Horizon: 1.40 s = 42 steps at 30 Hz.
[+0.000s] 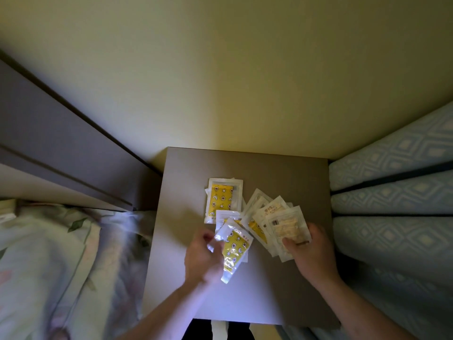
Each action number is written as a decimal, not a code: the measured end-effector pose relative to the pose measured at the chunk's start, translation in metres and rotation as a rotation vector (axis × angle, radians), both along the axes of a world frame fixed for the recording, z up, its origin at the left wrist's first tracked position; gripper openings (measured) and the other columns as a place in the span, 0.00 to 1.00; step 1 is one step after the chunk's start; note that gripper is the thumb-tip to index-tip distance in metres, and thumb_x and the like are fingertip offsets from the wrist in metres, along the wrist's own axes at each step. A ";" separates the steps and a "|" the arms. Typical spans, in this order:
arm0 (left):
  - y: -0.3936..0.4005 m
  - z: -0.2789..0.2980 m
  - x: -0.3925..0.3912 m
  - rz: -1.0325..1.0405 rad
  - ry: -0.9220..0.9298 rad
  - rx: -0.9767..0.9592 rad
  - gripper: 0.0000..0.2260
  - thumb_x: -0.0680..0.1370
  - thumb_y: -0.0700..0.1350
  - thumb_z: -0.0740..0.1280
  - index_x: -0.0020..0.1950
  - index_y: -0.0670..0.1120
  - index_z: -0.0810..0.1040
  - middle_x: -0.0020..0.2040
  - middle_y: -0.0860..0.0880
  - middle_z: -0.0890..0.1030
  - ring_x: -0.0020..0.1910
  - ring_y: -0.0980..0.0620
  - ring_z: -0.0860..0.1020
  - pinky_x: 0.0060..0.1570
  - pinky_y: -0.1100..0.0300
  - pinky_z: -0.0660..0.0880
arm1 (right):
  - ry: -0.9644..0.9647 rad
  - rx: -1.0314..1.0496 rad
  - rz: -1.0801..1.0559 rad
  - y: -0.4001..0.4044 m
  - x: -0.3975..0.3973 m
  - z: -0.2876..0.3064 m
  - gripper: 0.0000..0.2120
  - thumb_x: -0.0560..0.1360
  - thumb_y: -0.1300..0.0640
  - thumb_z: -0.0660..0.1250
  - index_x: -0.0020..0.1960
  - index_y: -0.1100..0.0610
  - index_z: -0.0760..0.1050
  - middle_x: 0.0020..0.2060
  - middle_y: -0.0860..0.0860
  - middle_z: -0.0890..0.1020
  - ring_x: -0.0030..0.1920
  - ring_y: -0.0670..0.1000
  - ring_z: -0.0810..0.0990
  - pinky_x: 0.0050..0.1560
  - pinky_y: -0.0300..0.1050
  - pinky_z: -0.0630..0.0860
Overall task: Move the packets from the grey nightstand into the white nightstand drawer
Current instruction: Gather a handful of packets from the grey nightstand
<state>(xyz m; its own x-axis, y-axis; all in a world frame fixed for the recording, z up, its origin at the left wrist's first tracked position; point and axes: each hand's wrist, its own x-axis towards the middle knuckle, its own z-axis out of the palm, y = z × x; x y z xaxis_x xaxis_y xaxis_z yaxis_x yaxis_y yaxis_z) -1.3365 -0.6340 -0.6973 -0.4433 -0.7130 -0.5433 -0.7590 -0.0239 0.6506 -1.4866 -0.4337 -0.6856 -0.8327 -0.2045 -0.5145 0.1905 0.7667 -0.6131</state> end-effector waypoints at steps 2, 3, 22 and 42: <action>-0.004 0.002 0.007 0.038 0.066 0.021 0.11 0.77 0.42 0.73 0.52 0.53 0.73 0.42 0.55 0.81 0.37 0.55 0.78 0.39 0.56 0.76 | -0.026 -0.028 0.005 0.002 -0.002 -0.002 0.15 0.72 0.51 0.78 0.56 0.44 0.79 0.52 0.42 0.81 0.51 0.46 0.84 0.45 0.50 0.86; -0.006 0.004 0.011 0.047 0.089 0.037 0.12 0.77 0.41 0.73 0.54 0.53 0.73 0.42 0.54 0.81 0.36 0.57 0.78 0.39 0.58 0.75 | -0.040 -0.047 0.001 0.002 -0.002 -0.002 0.14 0.72 0.52 0.78 0.55 0.42 0.79 0.51 0.42 0.83 0.51 0.45 0.84 0.45 0.49 0.86; -0.037 0.091 0.083 -0.022 0.099 0.151 0.09 0.80 0.43 0.71 0.41 0.47 0.75 0.35 0.49 0.80 0.31 0.54 0.73 0.30 0.64 0.70 | -0.272 -0.177 -0.253 0.010 0.062 0.088 0.10 0.73 0.61 0.77 0.53 0.51 0.83 0.47 0.48 0.88 0.49 0.50 0.86 0.47 0.48 0.82; -0.016 0.356 0.166 -0.288 0.163 -0.202 0.10 0.76 0.47 0.66 0.40 0.45 0.68 0.33 0.45 0.69 0.30 0.53 0.63 0.33 0.54 0.68 | -0.206 -0.414 -0.053 0.028 0.149 0.339 0.10 0.73 0.67 0.76 0.53 0.61 0.84 0.45 0.53 0.89 0.47 0.54 0.88 0.44 0.44 0.83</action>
